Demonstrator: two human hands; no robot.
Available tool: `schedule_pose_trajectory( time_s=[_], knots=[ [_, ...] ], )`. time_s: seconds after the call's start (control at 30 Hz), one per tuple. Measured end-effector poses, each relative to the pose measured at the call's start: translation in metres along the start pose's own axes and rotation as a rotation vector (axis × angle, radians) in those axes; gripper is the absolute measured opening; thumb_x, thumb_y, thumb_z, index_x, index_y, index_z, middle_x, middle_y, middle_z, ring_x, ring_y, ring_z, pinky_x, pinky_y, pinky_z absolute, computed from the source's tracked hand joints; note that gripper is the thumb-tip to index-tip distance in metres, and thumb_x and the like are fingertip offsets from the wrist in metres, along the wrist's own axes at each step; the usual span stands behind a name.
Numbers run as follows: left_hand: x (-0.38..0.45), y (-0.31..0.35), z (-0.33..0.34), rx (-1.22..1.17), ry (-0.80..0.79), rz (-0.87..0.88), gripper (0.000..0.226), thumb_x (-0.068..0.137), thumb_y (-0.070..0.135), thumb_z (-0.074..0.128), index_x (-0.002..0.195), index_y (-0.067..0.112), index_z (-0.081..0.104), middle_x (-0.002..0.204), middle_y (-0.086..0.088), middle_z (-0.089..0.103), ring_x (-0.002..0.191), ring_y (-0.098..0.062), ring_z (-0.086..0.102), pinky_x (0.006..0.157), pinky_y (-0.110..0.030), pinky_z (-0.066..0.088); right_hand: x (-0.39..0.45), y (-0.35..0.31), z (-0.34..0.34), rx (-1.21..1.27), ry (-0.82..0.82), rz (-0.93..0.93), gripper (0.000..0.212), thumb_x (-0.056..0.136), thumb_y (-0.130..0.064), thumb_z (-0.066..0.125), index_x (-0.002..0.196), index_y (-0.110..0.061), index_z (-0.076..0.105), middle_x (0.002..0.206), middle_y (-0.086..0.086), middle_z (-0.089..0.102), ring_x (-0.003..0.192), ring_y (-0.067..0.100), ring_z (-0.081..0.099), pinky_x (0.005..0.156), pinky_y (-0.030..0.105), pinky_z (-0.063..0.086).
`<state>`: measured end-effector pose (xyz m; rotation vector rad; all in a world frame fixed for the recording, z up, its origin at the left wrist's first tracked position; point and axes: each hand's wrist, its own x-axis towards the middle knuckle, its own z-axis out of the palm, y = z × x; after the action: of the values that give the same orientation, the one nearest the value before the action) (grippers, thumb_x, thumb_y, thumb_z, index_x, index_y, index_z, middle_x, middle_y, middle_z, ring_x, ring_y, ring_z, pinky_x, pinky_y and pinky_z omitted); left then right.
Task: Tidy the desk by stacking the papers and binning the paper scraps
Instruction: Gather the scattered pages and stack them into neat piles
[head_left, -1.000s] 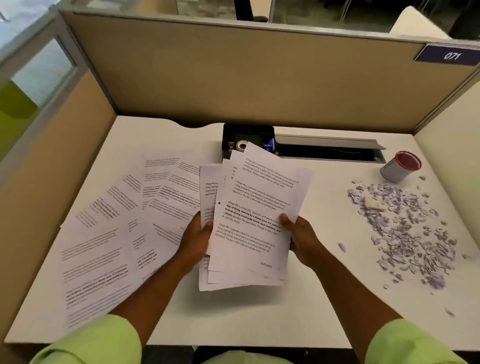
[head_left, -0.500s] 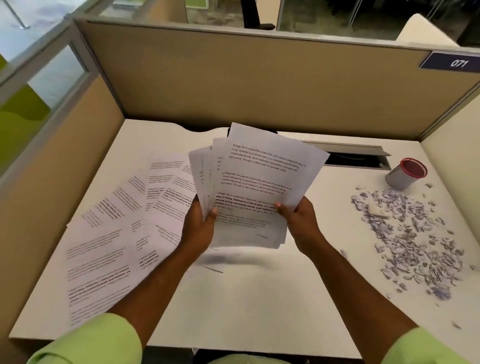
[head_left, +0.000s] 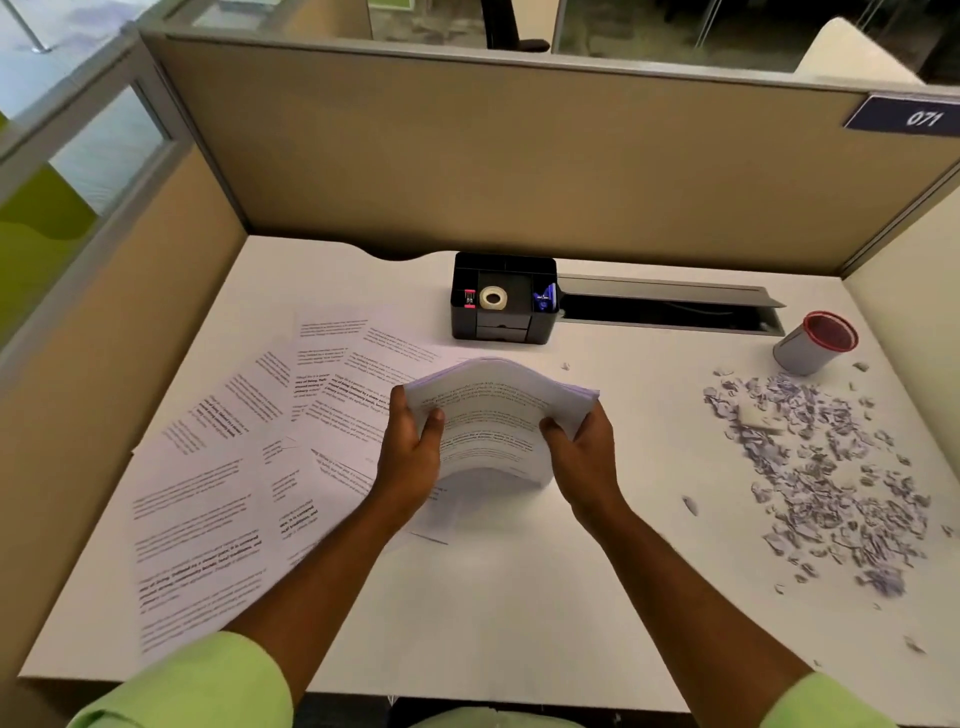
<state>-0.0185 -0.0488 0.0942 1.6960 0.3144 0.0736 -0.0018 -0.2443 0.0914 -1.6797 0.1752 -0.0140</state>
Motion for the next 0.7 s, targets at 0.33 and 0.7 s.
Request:
schedule_pose_trajectory(
  time_s=[0.33,0.7],
  knots=[
    [-0.004,-0.007,0.005,-0.046,0.019,-0.028,0.052,0.098,0.017,0.056,0.129,0.050,0.031,0.119,0.010,0.056,0.107,-0.006,0.059,0.074,-0.020,0.056,0.004,0.000,0.011,0.126,0.171,-0.014,0.041,0.087,-0.001,0.071,0.117,-0.027,0.060,0.111,-0.002,0.069,0.099,0.014,0.067,0.078,0.023,0.058],
    [0.007,-0.021,-0.015,0.073,0.089,-0.130,0.063,0.087,0.024,0.072,0.132,0.026,0.028,0.138,0.001,0.043,0.125,-0.015,0.047,0.093,-0.027,0.050,0.017,-0.002,0.000,0.158,0.175,0.139,0.006,0.095,-0.012,0.070,0.094,-0.018,0.072,0.094,0.004,0.077,0.085,0.025,0.074,0.075,0.042,0.062]
  ],
)
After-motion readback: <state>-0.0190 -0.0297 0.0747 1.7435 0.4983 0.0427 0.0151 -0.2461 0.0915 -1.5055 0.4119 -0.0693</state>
